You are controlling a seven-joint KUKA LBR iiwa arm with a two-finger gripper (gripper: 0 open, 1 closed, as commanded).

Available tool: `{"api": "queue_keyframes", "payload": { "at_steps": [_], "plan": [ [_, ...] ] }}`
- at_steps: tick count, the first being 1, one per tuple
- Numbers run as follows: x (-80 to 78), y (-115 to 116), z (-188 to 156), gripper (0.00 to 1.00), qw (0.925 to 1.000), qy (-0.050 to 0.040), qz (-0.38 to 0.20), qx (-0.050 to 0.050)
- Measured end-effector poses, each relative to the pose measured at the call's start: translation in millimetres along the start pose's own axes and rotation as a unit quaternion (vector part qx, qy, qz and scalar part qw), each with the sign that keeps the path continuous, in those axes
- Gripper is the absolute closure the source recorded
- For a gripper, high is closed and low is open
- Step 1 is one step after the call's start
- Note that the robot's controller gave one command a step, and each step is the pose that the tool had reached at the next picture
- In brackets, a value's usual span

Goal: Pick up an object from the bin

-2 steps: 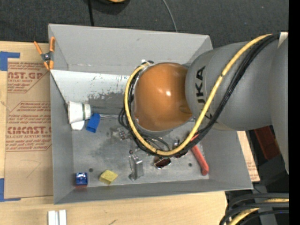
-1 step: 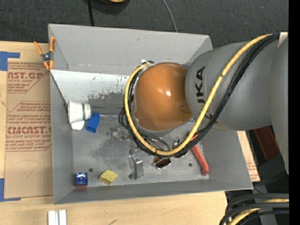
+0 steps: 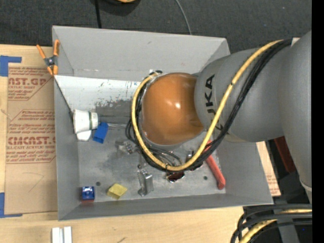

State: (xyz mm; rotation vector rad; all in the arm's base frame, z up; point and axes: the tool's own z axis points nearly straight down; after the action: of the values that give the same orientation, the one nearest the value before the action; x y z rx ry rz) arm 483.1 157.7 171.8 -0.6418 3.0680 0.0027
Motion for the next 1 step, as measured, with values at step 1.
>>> {"api": "queue_keyframes", "payload": {
  "at_steps": [1],
  "plan": [
    [-13.4,27.2,39.7,0.0,0.9945,0.0031,-0.105,-0.001]
  ]
}}
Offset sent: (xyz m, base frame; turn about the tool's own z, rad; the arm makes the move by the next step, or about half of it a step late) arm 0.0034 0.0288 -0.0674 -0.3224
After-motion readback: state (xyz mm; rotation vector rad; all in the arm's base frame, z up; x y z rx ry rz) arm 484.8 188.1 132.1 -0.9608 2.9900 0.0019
